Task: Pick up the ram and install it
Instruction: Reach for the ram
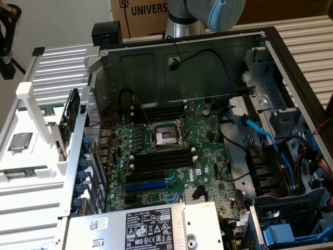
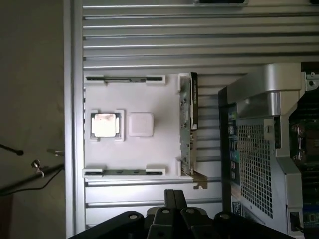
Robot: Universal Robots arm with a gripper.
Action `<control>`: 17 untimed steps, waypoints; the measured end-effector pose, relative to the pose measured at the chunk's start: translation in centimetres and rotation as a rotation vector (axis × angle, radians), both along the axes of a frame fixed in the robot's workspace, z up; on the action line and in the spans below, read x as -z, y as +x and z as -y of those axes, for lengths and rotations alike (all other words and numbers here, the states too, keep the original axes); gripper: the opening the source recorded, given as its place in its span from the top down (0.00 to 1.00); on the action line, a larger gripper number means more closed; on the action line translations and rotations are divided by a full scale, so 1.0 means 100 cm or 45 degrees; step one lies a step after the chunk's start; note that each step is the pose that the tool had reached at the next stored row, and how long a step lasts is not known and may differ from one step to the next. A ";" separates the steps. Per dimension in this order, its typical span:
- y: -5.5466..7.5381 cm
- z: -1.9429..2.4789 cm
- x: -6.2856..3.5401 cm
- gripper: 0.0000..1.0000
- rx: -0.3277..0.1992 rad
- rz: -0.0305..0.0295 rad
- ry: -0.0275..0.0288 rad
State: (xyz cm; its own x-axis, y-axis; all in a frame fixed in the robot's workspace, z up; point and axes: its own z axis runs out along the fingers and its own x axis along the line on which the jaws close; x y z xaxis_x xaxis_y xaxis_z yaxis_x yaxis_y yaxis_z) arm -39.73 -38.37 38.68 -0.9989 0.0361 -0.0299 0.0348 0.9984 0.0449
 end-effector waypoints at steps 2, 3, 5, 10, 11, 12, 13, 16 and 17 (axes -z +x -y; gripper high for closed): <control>-0.001 -0.0001 0.0011 0.90 -0.032 -0.0003 -0.0007; -0.002 -0.0002 0.0017 0.90 -0.047 -0.0003 -0.0008; -0.006 -0.0014 0.0035 0.90 -0.072 -0.0001 -0.0008; -0.019 -0.0056 0.0070 0.90 -0.090 0.0000 -0.0007; -0.022 -0.0066 0.0078 0.90 -0.093 0.0001 -0.0007; -0.026 -0.0078 0.0086 0.90 -0.095 0.0000 -0.0008; -0.028 -0.0089 0.0094 0.90 -0.097 0.0001 -0.0007; -0.038 -0.0125 0.0119 0.90 -0.103 0.0002 -0.0008; -0.042 -0.0137 0.0128 0.90 -0.105 0.0002 -0.0008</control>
State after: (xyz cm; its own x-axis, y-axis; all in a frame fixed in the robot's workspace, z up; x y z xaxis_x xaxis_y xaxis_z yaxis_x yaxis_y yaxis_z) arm -43.92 -36.99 37.39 -0.9985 -0.0465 -0.0301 -0.0478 0.9979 0.0443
